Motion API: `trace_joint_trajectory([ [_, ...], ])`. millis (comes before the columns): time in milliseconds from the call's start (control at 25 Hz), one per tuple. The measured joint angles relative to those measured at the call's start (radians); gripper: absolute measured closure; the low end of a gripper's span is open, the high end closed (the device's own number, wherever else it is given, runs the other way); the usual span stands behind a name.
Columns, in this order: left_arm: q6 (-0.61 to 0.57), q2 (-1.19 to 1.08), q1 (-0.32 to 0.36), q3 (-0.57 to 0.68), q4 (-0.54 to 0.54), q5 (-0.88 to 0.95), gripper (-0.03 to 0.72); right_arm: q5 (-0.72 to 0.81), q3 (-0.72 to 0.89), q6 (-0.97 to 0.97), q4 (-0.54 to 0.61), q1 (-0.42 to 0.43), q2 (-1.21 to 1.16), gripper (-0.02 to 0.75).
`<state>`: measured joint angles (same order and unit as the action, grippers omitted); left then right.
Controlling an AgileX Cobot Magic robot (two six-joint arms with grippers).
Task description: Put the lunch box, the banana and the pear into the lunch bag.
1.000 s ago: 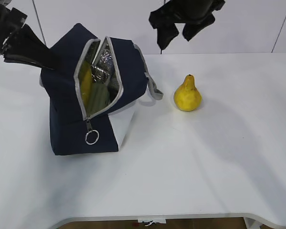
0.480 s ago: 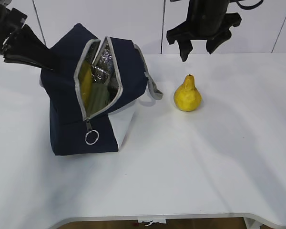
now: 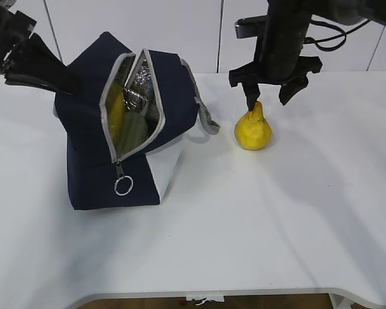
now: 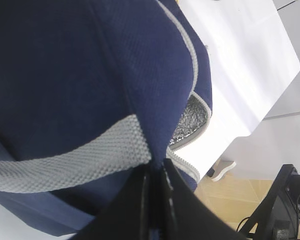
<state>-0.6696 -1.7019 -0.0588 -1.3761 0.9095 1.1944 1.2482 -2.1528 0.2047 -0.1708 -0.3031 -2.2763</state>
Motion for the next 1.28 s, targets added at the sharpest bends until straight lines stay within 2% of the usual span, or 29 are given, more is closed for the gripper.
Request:
trace_joint_trajectory([
  [280,0.000,0.000,0.000,0.000,0.000,0.000,0.694,-0.029,0.000,0.002,0.056,0.002,-0.026,0.222],
  [440,0.000,0.000,0.000,0.000,0.000,0.000,0.694,-0.061,0.000,0.002,0.058,0.002,-0.026,0.226],
  [760,0.000,0.000,0.000,0.000,-0.002,0.000,0.694,-0.074,0.000,0.004,0.058,0.002,-0.026,0.307],
  [1280,0.000,0.000,0.000,0.000,-0.002,0.000,0.694,-0.077,0.000,0.004,0.060,0.002,-0.027,0.318],
])
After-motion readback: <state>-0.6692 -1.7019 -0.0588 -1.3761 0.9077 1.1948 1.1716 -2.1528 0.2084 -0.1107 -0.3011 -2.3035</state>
